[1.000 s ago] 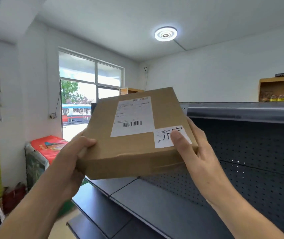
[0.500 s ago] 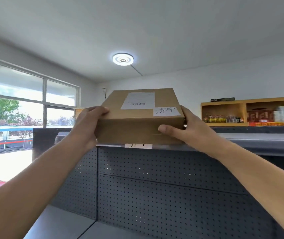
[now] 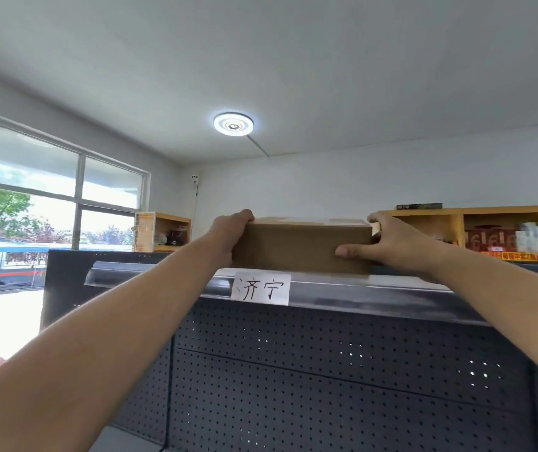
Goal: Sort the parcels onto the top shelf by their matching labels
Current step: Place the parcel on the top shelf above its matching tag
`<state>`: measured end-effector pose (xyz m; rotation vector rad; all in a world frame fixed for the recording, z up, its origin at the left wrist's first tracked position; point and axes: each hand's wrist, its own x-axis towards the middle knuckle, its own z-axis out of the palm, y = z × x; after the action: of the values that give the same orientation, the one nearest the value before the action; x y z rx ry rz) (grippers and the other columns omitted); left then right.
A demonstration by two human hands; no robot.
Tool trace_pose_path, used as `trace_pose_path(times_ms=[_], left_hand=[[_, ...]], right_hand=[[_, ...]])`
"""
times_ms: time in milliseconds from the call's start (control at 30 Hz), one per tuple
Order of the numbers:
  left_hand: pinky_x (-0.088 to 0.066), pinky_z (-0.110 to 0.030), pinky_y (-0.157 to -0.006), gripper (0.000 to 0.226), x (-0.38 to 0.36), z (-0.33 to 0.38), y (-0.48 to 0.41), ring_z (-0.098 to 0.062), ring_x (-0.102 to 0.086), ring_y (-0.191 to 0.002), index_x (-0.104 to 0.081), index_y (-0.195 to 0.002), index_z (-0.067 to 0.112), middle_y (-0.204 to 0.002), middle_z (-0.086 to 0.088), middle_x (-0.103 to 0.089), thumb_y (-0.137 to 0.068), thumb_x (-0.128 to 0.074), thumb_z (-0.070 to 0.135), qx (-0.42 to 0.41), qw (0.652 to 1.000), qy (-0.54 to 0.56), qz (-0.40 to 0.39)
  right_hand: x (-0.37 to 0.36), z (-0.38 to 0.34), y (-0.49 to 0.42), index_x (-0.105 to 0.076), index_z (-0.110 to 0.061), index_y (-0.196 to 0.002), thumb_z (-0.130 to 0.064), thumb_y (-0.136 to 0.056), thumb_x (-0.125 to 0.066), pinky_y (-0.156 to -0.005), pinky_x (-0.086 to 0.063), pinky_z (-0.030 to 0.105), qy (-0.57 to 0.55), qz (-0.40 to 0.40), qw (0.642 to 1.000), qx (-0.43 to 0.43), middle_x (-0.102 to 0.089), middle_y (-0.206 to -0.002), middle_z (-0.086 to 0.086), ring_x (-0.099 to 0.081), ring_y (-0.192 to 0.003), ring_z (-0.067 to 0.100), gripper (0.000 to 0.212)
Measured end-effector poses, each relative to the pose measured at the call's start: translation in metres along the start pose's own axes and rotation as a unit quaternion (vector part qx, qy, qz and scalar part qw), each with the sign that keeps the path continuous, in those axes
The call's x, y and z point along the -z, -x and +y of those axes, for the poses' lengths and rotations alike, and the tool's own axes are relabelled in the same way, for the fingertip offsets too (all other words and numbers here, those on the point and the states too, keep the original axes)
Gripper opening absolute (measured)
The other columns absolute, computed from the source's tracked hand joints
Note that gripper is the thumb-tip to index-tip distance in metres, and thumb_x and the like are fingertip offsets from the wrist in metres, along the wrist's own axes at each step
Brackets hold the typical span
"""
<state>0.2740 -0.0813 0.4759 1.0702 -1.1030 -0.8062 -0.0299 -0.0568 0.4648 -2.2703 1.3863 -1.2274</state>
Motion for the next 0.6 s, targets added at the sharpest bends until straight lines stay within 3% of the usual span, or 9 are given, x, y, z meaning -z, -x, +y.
trace_pose_path(times_ms=[100,233,367,500,600], left_hand=[[-0.049,-0.040,-0.092,0.044,-0.003,-0.011,-0.007,-0.033,-0.063,-0.101,-0.063,-0.112,0.009,-0.108,-0.017,-0.063,-0.080,-0.063,0.038,-0.004,0.998,-0.055,0.011],[-0.044,-0.041,-0.082,0.043,-0.004,-0.014,-0.006,-0.030,-0.057,-0.091,-0.062,-0.107,0.009,-0.099,-0.014,-0.059,-0.078,-0.057,0.039,0.000,0.996,-0.093,0.011],[-0.048,-0.039,-0.082,0.049,-0.005,-0.010,-0.010,-0.030,-0.059,-0.092,-0.064,-0.116,0.007,-0.101,-0.015,-0.062,-0.082,-0.056,0.041,0.003,0.994,-0.111,0.012],[-0.047,-0.040,-0.088,0.046,-0.004,-0.009,-0.006,-0.030,-0.056,-0.097,-0.058,-0.122,0.006,-0.104,-0.013,-0.059,-0.093,-0.051,0.041,-0.006,0.989,-0.143,0.025],[-0.053,-0.042,-0.091,0.031,0.001,-0.006,-0.006,-0.033,-0.057,-0.094,-0.060,-0.099,0.007,-0.095,-0.012,-0.058,-0.098,-0.051,0.037,-0.053,0.979,-0.189,0.045]], right_hand=[[-0.001,0.004,0.001,-0.042,-0.013,-0.151,-0.077,-0.061,-0.085,-0.100,-0.047,0.041,0.058,0.012,0.998,-0.015,-0.059,-0.134,0.009,-0.057,-0.120,0.027,0.118],[-0.001,0.002,0.002,-0.056,-0.014,-0.139,-0.090,-0.044,-0.082,-0.104,-0.054,0.048,0.061,0.014,0.998,-0.024,-0.071,-0.124,0.006,-0.067,-0.113,0.026,0.125],[0.000,-0.002,0.005,-0.061,-0.014,-0.132,-0.085,-0.051,-0.082,-0.101,-0.055,0.046,0.074,0.006,0.997,-0.034,-0.072,-0.118,0.005,-0.068,-0.109,0.025,0.111],[0.001,-0.009,0.010,-0.063,-0.014,-0.123,-0.083,-0.059,-0.082,-0.088,-0.057,0.043,0.092,0.001,0.995,-0.040,-0.075,-0.107,0.008,-0.071,-0.099,0.027,0.096],[-0.001,-0.015,0.019,-0.063,-0.013,-0.112,-0.078,-0.075,-0.074,-0.091,-0.056,0.044,0.181,0.020,0.983,-0.025,-0.074,-0.103,0.009,-0.069,-0.096,0.027,0.075]])
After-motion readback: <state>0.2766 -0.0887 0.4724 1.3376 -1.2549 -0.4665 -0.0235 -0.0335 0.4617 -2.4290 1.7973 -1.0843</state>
